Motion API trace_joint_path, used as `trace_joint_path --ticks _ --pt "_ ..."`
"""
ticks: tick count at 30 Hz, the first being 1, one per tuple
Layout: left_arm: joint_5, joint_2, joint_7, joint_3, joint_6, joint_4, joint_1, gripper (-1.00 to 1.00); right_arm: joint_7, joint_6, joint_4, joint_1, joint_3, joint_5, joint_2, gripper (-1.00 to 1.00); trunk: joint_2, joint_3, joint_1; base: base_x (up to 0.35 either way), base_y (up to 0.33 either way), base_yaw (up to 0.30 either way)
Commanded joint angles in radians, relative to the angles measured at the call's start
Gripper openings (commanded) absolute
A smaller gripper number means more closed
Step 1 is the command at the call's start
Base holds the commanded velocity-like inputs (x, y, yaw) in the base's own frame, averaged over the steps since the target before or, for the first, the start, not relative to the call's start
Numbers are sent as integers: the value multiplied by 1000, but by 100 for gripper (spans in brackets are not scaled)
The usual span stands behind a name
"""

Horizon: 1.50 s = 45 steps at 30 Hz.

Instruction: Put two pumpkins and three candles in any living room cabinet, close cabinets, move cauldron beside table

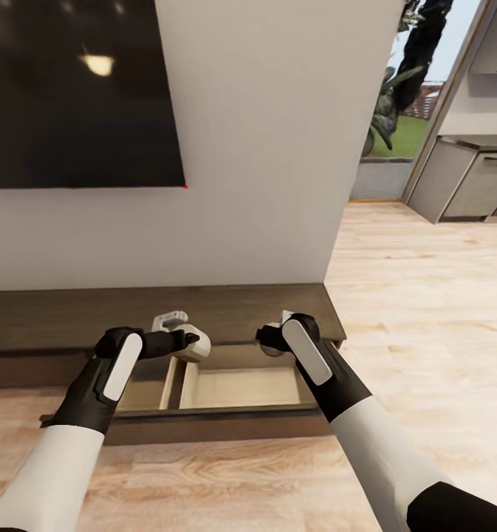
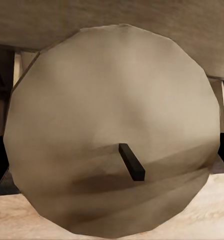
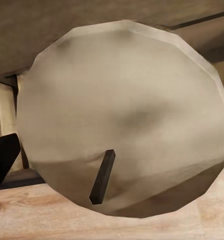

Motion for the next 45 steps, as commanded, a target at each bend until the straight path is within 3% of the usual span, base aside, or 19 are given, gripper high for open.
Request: trace_joint_path --ticks 1,16,20,26,31,33,40,45 --pt "5 1 10 -4 3 -1 -1 -100 -10 -2 -1 -1 2 -9 0 -100 0 -1 0 270 -1 0" --pt "6 -1 16 -9 2 2 0 -100 -9 -12 17 -1 4 -9 1 -100 0 -1 0 161 -14 0" --pt "3 -1 16 -13 2 2 0 -100 14 -15 27 -1 25 -10 1 -100 0 -1 0 138 -1 0" --pt "10 -12 17 -43 -1 8 1 -100 55 -47 126 -1 123 -25 3 -100 0 -1 0 19 0 0" --pt "-9 -65 20 -53 -6 120 1 -100 71 -113 197 -1 239 -101 4 -100 0 -1 0 1 0 0" --pt "-19 -75 21 -54 -15 174 1 -100 72 -130 206 -1 270 -139 4 -100 0 -1 0 0 0 0" --pt "-25 -87 21 -56 -124 354 1 -100 76 -205 299 0 342 -171 4 -100 0 -1 0 0 0 0" --pt "-26 -104 21 -57 -221 474 1 -100 98 -234 309 1 359 -171 4 -100 0 -1 0 0 0 0"
